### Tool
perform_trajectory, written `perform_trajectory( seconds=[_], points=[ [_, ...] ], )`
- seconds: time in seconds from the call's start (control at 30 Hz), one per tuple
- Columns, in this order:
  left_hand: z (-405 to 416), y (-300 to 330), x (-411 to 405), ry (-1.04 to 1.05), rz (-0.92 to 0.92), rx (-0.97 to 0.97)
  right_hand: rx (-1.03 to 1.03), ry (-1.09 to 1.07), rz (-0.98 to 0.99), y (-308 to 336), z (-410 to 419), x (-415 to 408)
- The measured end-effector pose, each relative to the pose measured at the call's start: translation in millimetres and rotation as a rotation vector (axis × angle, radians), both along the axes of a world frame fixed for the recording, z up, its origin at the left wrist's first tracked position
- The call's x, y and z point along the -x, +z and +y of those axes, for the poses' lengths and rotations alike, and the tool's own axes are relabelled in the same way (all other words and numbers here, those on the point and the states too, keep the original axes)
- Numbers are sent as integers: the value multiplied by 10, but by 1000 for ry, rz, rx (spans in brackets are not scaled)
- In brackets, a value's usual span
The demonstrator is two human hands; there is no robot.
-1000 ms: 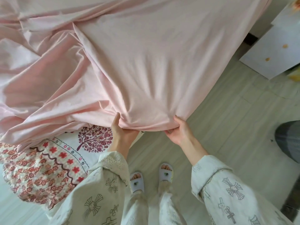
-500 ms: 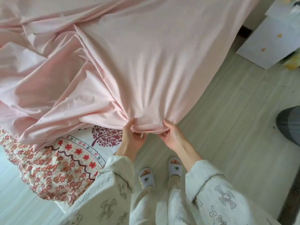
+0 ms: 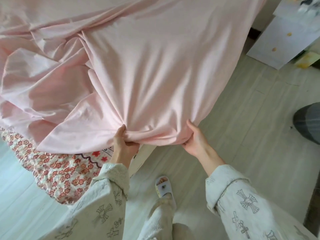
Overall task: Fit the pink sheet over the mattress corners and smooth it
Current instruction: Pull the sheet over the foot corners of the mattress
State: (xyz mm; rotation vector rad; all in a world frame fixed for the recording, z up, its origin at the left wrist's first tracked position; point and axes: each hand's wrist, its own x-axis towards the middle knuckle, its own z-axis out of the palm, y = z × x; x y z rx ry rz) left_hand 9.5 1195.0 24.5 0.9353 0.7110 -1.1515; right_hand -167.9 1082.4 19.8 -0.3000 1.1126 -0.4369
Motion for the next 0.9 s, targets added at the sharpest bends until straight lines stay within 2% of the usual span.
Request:
perform_trajectory(
  seconds=[0.1, 0.17, 0.27, 0.37, 0.5, 0.57, 0.73, 0.8, 0.9],
  points=[
    [165, -72, 118, -80, -39, -60, 43, 246, 105, 35, 346, -149],
    [293, -51, 160, -125, -84, -73, 62, 295, 164, 46, 581, -207],
    [590, 36, 231, -174, -124, -14, 88, 288, 185, 90, 931, -209],
    [888, 40, 252, -263, -162, 1, 79, 177, 235, 82, 1202, -109],
    [1217, 65, 297, -446, -235, -30, 124, -122, 138, 80, 1485, -33],
    [1339, 77, 302, -500, -256, -19, 154, -198, 53, 112, 1568, -67],
    [1519, 103, 233, -630, -268, -47, 214, -21, 36, 78, 1838, -183],
    [1578, 69, 166, -674, -262, -54, 198, -9, 27, 82, 1965, -203],
    [1652, -11, 47, -728, -234, -57, 180, 120, 31, 99, 2137, -167]
  ],
)
